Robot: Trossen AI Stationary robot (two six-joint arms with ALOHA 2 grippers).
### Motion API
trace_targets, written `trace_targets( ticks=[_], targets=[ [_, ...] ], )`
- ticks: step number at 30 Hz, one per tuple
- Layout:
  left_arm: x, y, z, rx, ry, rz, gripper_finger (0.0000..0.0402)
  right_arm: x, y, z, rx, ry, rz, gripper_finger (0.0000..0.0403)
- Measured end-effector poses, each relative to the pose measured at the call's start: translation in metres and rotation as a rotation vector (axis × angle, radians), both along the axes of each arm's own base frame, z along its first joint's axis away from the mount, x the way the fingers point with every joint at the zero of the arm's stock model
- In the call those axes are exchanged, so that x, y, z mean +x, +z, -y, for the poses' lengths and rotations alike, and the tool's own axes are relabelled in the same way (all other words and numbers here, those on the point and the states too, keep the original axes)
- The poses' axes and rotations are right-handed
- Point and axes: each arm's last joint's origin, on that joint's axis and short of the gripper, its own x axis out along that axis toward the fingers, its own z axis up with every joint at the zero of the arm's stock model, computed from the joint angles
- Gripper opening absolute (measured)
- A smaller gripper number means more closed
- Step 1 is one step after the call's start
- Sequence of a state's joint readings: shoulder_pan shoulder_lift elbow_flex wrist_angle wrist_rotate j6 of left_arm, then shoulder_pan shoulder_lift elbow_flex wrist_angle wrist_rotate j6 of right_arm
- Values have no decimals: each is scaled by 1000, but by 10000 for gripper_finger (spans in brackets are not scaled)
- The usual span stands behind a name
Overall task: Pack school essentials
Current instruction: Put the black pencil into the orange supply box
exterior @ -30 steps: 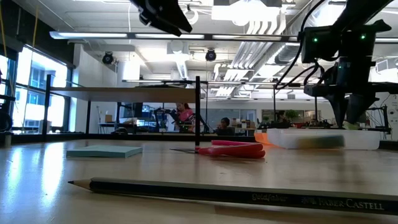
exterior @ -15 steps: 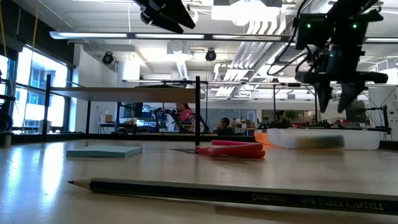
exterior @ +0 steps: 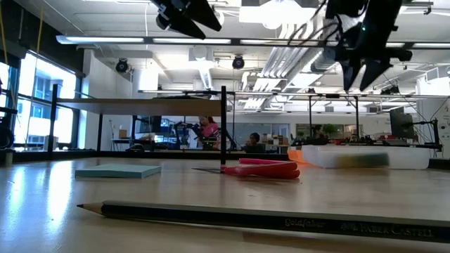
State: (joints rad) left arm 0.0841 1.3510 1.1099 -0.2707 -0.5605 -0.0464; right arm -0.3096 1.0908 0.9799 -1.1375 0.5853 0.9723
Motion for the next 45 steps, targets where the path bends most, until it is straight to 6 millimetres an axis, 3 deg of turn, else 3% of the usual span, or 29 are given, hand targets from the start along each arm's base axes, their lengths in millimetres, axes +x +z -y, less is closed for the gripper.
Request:
trace_targets(
  ticks=[11,25,35,45],
  targets=[
    [1,-1,1,-67,-42,27,397,3,47,5,-106,95,39,181],
    [-5,-14,8,-230,-207,-104,396,4,51,2,-9,89,128,181],
    [-1,-13,44,-269,-399,-101,394,16,54,-6,116,108,325,181],
    [0,-7,80,-217,-543,-60,392,42,70,-34,100,241,602,181]
  ],
)
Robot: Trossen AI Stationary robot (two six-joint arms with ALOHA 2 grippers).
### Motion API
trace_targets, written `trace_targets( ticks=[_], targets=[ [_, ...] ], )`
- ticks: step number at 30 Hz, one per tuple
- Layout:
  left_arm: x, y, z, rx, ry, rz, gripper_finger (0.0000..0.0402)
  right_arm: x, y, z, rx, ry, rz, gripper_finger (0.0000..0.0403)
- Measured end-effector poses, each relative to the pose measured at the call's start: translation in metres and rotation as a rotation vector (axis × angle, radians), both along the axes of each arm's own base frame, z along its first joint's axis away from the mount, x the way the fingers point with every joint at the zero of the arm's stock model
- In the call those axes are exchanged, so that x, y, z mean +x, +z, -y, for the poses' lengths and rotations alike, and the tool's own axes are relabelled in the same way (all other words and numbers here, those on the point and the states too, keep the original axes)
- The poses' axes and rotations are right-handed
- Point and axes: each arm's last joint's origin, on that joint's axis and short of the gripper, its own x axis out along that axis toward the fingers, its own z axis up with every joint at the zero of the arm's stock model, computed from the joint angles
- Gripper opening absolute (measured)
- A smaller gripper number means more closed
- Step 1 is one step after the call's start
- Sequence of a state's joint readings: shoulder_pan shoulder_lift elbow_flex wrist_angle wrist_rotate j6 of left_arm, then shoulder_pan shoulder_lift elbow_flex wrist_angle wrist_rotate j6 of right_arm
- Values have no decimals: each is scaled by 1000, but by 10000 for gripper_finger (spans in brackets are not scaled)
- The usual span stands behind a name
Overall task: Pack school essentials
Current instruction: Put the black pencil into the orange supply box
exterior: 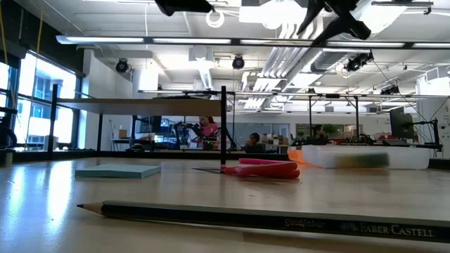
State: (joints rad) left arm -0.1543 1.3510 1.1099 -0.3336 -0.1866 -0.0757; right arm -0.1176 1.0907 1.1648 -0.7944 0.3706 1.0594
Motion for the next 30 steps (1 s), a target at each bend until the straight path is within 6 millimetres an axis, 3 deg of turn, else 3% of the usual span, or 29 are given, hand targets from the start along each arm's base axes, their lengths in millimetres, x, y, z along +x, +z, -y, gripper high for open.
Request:
trace_targets(
  ticks=[8,16,22,30],
  targets=[
    [-5,-3,17,-2,-40,-36,392,15,8,-35,19,120,150,181],
    [-12,-7,35,-128,-58,-86,392,32,10,-67,-28,188,244,181],
    [-5,-6,61,-129,-145,-3,392,36,2,-72,-10,199,202,181],
    [9,-34,76,-103,-88,-72,392,38,0,-74,11,234,182,181]
  ],
)
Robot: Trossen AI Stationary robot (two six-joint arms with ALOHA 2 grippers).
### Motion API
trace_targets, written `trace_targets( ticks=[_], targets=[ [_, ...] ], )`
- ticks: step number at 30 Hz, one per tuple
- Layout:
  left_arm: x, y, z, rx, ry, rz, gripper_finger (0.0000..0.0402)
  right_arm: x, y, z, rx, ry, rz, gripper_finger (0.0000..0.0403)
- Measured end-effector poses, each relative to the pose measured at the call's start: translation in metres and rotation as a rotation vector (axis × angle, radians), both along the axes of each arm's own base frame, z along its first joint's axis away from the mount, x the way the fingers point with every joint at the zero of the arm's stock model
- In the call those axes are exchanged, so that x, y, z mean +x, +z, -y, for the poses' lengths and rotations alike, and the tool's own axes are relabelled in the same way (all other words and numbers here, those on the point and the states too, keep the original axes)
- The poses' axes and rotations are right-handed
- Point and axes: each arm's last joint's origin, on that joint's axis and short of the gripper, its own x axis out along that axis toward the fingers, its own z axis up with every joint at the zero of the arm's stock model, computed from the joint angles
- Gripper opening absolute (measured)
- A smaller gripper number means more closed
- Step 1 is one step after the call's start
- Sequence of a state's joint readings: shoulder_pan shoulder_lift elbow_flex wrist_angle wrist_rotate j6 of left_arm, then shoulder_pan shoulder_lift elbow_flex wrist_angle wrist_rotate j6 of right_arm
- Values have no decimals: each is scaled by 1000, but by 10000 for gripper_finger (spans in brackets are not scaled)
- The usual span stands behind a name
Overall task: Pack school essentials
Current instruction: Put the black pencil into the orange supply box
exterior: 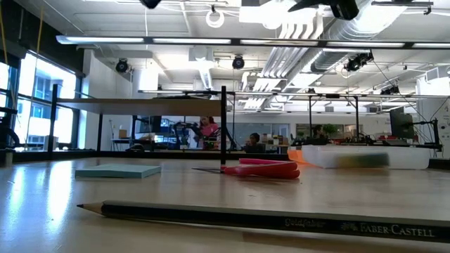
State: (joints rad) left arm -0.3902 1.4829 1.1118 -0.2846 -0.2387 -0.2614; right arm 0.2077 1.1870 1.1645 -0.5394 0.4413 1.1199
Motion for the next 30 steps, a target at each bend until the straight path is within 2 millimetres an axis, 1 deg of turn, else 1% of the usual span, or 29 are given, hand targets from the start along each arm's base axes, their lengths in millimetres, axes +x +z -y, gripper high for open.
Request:
trace_targets(
  ticks=[8,15,23,27,30],
  targets=[
    [15,-40,15,-3,21,-121,392,-1,-1,0,-16,18,-22,181],
    [19,-73,33,-15,32,-215,392,-3,-5,1,-27,14,-64,181],
    [18,-98,54,-7,7,-268,392,-4,-6,1,-35,8,-83,181],
    [17,-107,61,14,0,-284,391,-5,-7,1,-37,8,-90,181],
    [18,-112,64,20,1,-277,380,-5,-7,1,-38,7,-96,181]
  ],
)
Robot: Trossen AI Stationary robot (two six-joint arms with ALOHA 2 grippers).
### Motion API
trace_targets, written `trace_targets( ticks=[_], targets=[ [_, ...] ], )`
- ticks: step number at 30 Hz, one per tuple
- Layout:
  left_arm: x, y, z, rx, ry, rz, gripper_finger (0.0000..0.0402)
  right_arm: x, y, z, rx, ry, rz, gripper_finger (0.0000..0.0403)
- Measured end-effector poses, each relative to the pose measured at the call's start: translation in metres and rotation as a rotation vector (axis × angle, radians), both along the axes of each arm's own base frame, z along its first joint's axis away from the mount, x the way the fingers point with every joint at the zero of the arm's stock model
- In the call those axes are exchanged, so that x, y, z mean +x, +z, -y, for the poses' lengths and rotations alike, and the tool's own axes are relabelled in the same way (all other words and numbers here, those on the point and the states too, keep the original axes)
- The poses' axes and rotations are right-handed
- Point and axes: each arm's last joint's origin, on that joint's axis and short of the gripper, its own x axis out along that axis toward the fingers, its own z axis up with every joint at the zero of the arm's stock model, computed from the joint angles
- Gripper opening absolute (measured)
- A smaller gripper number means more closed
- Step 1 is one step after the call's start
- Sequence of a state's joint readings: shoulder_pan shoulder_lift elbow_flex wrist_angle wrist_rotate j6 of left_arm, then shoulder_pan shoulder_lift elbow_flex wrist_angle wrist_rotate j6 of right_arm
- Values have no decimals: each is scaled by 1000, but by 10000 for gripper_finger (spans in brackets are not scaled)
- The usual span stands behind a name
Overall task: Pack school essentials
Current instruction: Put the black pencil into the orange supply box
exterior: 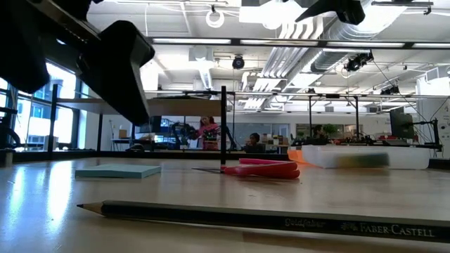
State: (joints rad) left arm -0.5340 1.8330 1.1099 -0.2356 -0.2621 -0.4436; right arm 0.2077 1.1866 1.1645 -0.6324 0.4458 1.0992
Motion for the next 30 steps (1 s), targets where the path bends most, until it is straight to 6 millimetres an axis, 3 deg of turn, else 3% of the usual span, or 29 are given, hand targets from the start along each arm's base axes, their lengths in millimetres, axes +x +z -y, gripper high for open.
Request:
trace_targets(
  ticks=[10,30],
  targets=[
    [5,-20,3,14,-1,-24,321,-1,-1,1,-14,-14,-16,181],
    [10,-48,7,38,-21,-59,265,-2,-3,1,-16,-15,-35,181]
  ],
)
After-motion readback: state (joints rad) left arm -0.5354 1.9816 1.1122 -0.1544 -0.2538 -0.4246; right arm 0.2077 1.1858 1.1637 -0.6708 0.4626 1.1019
